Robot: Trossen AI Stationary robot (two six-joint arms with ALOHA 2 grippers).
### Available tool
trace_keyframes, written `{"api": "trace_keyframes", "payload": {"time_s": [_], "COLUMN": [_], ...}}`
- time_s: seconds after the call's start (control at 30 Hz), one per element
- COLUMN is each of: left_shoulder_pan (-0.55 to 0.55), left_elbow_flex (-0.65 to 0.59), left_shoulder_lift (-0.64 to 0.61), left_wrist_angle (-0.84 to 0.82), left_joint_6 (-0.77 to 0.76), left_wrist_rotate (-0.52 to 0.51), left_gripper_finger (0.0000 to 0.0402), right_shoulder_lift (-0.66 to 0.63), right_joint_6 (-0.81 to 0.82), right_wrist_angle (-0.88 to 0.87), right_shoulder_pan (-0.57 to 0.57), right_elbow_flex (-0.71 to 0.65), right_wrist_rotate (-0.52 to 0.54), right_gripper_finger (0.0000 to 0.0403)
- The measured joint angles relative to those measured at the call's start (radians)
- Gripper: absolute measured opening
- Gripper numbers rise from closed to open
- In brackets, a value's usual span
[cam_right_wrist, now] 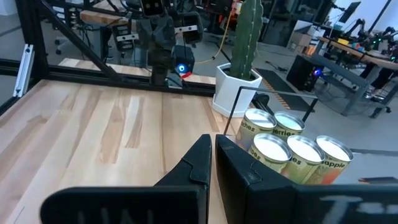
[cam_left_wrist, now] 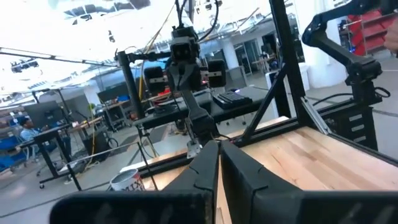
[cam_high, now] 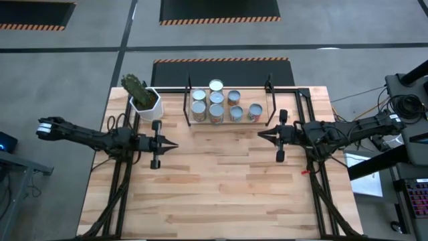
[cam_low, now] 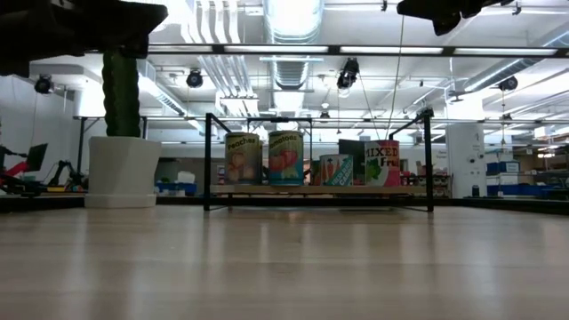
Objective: Pick and place cans onto a shelf
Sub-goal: Put the small canned oranges on the shelf
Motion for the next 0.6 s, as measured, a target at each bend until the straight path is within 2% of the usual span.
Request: {"api": "trace_keyframes", "payload": {"time_s": [0.27, 0.47, 0.6], "left_shoulder_pan": [0.012, 0.012, 0.012], "left_elbow_flex": [-0.004, -0.003, -0.003], "left_shoulder_lift": [-0.083, -0.134, -0.177], "left_wrist_angle": [-0.114, -0.199, -0.264], "left_joint_6": [-0.016, -0.020, -0.041], "left_wrist_rotate": [0.000, -0.001, -0.001], "left_gripper_finger": [0.0000, 0.0000, 0.0000], "right_shoulder_lift": [0.000, 0.000, 0.000], "right_joint_6": [-0.001, 0.029, 0.064], "right_wrist_angle": [0.000, -0.026, -0.041], "right_shoulder_pan": [0.000, -0.004, -0.026], "right_elbow_flex": [0.001, 0.002, 0.002], "right_wrist_rotate": [0.005, 0.080, 0.082], "right_gripper_finger": [0.0012, 0.0012, 0.0012]}}
